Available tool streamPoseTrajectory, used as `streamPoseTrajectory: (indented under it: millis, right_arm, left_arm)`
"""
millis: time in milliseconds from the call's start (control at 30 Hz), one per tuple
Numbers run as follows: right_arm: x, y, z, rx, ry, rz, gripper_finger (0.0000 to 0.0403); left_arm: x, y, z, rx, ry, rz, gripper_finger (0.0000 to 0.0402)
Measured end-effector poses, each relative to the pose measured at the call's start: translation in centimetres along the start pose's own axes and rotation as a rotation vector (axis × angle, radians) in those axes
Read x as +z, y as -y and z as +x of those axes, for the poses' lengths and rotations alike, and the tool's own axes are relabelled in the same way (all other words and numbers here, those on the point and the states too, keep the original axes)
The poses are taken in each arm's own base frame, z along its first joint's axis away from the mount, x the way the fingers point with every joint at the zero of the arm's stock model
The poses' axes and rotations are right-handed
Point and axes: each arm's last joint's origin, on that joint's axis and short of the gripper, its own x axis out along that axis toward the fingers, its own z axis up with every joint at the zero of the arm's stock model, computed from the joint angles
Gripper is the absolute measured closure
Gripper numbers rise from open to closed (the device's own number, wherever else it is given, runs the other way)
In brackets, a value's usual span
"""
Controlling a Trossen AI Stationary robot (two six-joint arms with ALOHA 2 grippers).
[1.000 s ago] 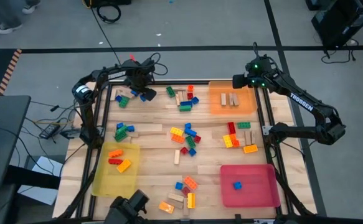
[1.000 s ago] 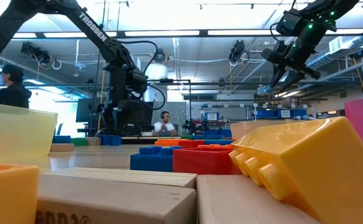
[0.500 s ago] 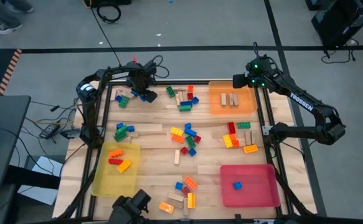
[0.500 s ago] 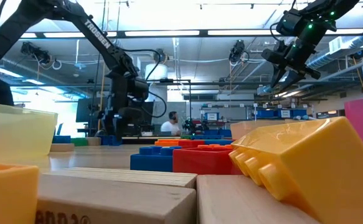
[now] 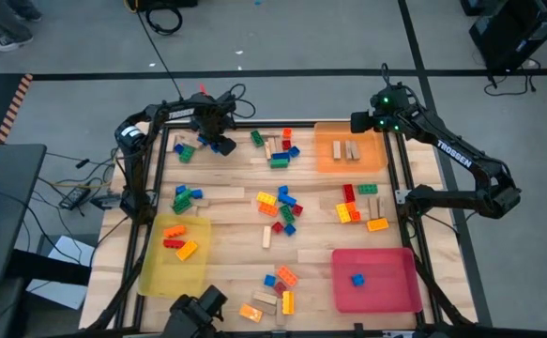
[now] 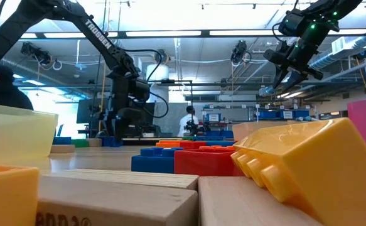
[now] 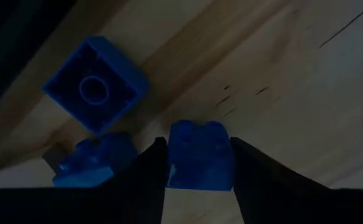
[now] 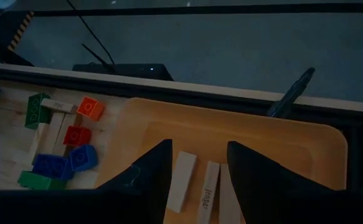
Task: Sort blocks by size
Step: Put the small blue game piece into the red bin
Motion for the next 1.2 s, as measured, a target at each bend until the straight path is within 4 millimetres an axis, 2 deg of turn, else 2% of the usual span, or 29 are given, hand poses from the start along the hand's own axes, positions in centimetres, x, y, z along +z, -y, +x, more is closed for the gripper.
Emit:
streamPoseTrajectory:
  millis: [100,233,433,567,800,1033,1200]
  right_arm:
    - [0.0,0.0,0.0,0.000,0.000,0.000,0.0235]
    - [0.0,-0.1,0.0,0.020,-0.009,-0.001,0.0235]
    - [-0.1,-0.2,0.0,0.054,-0.022,-0.013,0.0235]
    - [0.2,-0.8,0.0,0.154,-0.009,-0.049,0.0235]
    - [0.6,-4.2,-0.6,0.408,0.107,-0.211,0.0235]
    - [0.1,-8.7,-2.2,0.604,0.347,-0.565,0.0235]
    - [-0.9,-10.5,-3.0,0.587,0.441,-0.712,0.0228]
  left_arm:
    - [0.0,0.0,0.0,-0.005,-0.003,0.000,0.0256]
    - [-0.2,0.2,-0.7,-0.101,0.015,-0.022,0.0256]
    - [-0.9,0.6,-4.4,-0.241,0.131,-0.067,0.0256]
    - [-1.5,1.2,-7.7,-0.327,0.264,-0.091,0.0256]
    - [-2.2,3.5,-12.5,-0.471,0.494,-0.110,0.0256]
    - [-1.9,6.9,-13.9,-0.678,0.551,-0.063,0.0252]
    - [-1.5,9.0,-14.8,-0.753,0.616,-0.061,0.0250]
